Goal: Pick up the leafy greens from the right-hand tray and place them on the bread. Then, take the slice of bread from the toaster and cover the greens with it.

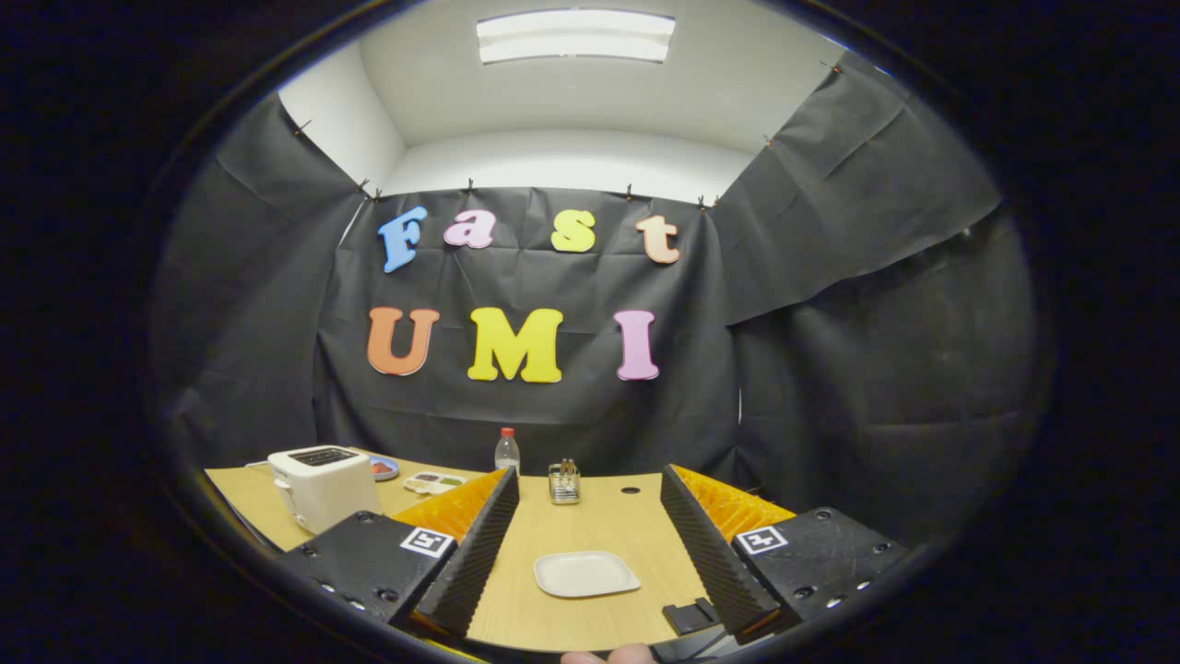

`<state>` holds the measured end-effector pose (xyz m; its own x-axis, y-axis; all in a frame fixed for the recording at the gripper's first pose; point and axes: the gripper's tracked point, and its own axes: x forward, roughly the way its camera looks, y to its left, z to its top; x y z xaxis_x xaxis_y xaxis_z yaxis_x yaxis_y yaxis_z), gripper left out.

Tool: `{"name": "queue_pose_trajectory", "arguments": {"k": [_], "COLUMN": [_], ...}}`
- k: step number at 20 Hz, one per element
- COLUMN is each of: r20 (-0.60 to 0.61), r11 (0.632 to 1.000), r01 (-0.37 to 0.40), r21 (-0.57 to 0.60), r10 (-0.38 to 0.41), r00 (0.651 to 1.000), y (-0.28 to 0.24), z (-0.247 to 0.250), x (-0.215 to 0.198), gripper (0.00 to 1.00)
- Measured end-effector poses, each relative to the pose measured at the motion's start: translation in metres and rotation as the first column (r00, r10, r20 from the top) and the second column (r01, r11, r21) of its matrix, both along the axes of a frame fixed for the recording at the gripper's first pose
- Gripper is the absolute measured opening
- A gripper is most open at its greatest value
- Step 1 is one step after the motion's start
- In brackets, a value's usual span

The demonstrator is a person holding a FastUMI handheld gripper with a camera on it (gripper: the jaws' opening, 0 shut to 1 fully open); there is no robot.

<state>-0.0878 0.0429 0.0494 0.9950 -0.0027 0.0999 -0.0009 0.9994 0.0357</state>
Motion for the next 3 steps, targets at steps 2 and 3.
{"name": "queue_pose_trajectory", "arguments": {"k": [2,3], "r20": [-0.004,-0.005], "r11": [1.0,1.0], "r01": [0.0,-0.002], "r21": [0.003,0.004], "r10": [0.0,0.002], "r00": [1.0,1.0], "y": [0.0001,0.0014], "z": [-0.0018,-0.0023], "x": [0.0007,0.002], "gripper": [0.95,0.95]}}
